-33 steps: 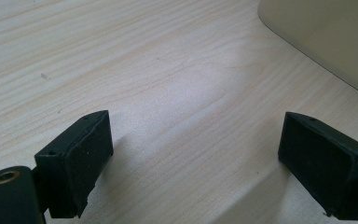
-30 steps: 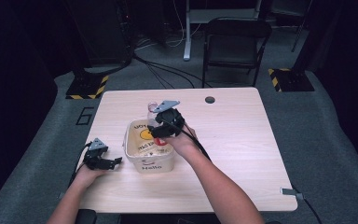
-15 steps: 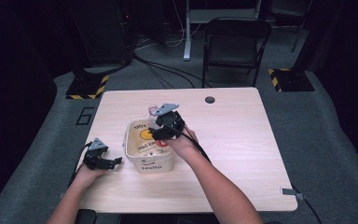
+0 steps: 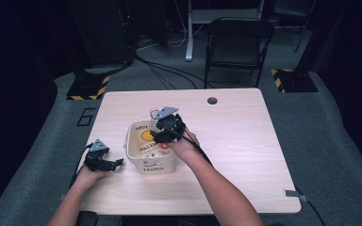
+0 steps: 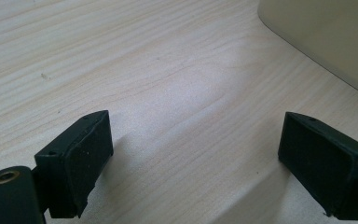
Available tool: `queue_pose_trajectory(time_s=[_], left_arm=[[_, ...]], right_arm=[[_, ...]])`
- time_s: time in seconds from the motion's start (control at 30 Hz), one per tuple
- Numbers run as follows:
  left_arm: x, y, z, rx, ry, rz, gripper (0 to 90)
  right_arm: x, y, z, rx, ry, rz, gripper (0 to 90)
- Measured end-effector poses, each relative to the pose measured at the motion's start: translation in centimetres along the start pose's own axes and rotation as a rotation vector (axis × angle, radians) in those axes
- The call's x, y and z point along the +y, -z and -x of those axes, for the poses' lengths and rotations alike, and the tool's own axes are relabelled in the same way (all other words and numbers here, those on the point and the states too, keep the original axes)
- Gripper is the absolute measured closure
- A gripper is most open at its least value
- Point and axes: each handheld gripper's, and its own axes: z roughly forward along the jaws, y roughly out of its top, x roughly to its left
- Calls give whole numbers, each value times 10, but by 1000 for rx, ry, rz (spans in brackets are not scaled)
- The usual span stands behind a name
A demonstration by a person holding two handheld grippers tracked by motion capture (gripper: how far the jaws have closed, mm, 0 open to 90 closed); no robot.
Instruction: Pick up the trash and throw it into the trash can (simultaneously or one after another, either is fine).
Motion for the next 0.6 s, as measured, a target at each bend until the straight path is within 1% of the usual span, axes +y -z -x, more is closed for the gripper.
queue_pose_trajectory(time_s=[0.03,0.27,0.3,0.37,0.47,0.6], left_arm=[[0,0,0,1,0,-1,97],[0,0,0,0,0,-5,97],[0,0,0,1,0,-1,97],[0,0,0,2,0,1,97],[0,0,0,1,0,0,97],[0,0,0,2,0,1,97]], right_arm=[[0,-1,0,-2,-8,-3,281],[-4,-5,-1,-10,-5,-15,275],[-4,-5,-1,-11,-10,-20,273],[-5,-6,-1,-21,-7,-23,269],[-5,-4,-1,-26,-2,-18,262],[-4,0,1,-30,-15,4,240]])
